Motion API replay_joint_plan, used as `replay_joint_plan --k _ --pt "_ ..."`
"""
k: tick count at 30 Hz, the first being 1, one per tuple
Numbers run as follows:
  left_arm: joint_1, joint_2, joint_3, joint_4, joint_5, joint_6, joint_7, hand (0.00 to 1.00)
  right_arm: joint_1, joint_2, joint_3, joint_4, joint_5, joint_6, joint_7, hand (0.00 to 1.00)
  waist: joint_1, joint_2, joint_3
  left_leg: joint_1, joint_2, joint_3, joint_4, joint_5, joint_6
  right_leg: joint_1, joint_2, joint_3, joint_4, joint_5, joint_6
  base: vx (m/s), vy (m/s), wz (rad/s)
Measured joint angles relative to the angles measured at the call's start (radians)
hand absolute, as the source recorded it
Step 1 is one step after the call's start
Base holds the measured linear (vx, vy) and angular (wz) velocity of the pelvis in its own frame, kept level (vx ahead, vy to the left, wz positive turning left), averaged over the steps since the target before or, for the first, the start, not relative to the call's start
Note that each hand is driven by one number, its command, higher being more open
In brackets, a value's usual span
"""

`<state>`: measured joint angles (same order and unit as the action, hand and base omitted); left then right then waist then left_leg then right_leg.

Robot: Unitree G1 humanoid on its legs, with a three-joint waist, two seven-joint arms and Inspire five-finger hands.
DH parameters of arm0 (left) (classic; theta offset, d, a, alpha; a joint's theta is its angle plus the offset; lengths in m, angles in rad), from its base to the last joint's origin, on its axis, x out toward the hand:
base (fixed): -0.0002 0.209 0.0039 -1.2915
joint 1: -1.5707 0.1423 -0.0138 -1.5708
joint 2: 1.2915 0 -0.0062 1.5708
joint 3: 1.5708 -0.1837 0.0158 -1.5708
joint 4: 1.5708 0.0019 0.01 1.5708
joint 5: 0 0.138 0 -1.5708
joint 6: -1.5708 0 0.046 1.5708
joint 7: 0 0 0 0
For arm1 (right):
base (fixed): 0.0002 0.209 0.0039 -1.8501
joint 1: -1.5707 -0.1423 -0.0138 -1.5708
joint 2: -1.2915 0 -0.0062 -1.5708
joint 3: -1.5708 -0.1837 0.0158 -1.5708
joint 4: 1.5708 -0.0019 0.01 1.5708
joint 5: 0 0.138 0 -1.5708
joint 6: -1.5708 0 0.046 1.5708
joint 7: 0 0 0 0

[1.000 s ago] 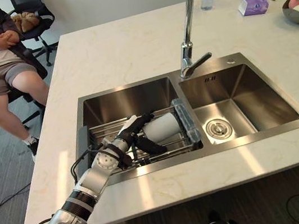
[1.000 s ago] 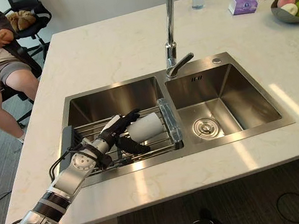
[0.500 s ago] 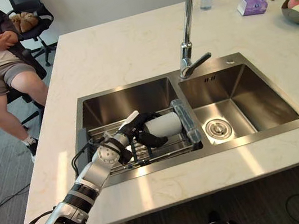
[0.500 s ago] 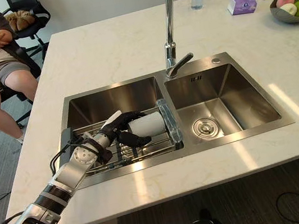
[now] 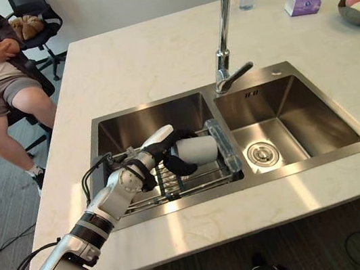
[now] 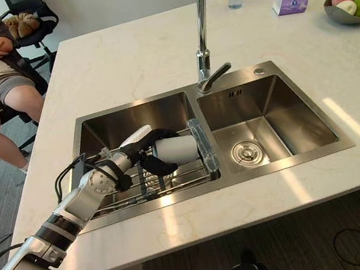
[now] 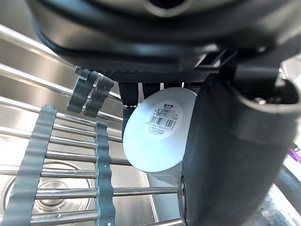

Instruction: Walk over to the sink, pick up the cup, carry it to the dishwasher, place the cup inside the dishwasher, then close the dishwasher door

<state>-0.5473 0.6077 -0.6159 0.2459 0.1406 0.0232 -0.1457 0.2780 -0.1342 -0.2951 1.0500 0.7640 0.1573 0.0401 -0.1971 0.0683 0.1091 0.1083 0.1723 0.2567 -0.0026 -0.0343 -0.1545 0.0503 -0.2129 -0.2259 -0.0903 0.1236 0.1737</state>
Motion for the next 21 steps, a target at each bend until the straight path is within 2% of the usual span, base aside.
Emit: replay_joint_plan --k 3,5,7,9,10,13,18,21 --pt "0.049 0.048 0.014 -0.112 0.018 -0.011 0.033 0.0 -0.002 -0.013 0.01 0.001 0.005 0.001 -0.007 1.0 0.005 0.005 0.002 -0.01 -0.003 -0.011 0.005 0.0 0.001 0.001 -0.005 -0.012 0.005 0.0 0.0 -0.01 0.0 0.09" --pt "0.084 0.049 0.06 -0.174 0.018 -0.022 0.04 0.0 -0.002 -0.016 0.007 0.002 0.013 0.006 -0.012 1.0 0.016 0.006 0.002 -0.022 -0.005 -0.023 0.011 0.0 0.001 0.002 -0.008 -0.025 0.005 0.0 0.0 -0.02 -0.002 0.2" --pt "0.164 0.049 0.194 -0.297 0.015 -0.067 0.068 0.0 0.0 -0.021 0.002 0.009 0.024 0.01 -0.019 1.0 0.047 0.006 0.002 -0.032 -0.006 -0.043 0.022 0.001 0.002 0.01 -0.01 -0.043 0.006 0.0 0.0 -0.03 -0.008 0.26" --pt "0.202 0.049 0.29 -0.364 0.015 -0.093 0.089 0.0 -0.002 -0.024 -0.006 0.017 0.024 0.011 -0.018 1.0 0.06 0.006 0.002 -0.041 -0.007 -0.063 0.033 0.0 0.004 0.023 -0.012 -0.063 0.006 -0.001 0.001 -0.03 -0.013 0.27" --pt "0.227 0.049 0.366 -0.414 0.015 -0.112 0.11 0.0 -0.003 -0.025 -0.013 0.024 0.022 0.012 -0.016 1.0 0.08 0.007 0.001 -0.045 -0.007 -0.069 0.041 -0.001 0.005 0.026 -0.012 -0.068 0.006 -0.003 0.001 -0.06 -0.017 0.25" --pt "0.311 0.055 0.556 -0.532 0.014 -0.161 0.157 0.0 -0.003 -0.031 -0.034 0.045 0.017 0.016 -0.007 1.0 0.117 0.017 -0.006 -0.061 -0.011 -0.107 0.052 -0.004 0.009 0.047 -0.015 -0.103 0.005 -0.011 0.003 -0.07 -0.021 0.32" --pt "0.468 0.083 0.725 -0.639 -0.056 -0.227 0.17 0.0 -0.01 -0.049 -0.054 0.066 -0.043 0.017 0.021 1.0 0.173 0.035 -0.027 -0.087 -0.013 -0.144 0.069 -0.006 0.011 0.056 -0.016 -0.139 0.006 -0.018 0.004 -0.01 -0.007 0.22" --pt "0.551 0.083 0.794 -0.643 -0.063 -0.247 0.169 0.0 -0.038 -0.057 -0.054 0.074 -0.106 0.017 0.037 1.0 0.191 0.042 -0.032 -0.115 -0.016 -0.175 0.093 -0.008 0.013 0.06 -0.016 -0.165 0.006 -0.022 0.005 0.01 -0.005 0.27"
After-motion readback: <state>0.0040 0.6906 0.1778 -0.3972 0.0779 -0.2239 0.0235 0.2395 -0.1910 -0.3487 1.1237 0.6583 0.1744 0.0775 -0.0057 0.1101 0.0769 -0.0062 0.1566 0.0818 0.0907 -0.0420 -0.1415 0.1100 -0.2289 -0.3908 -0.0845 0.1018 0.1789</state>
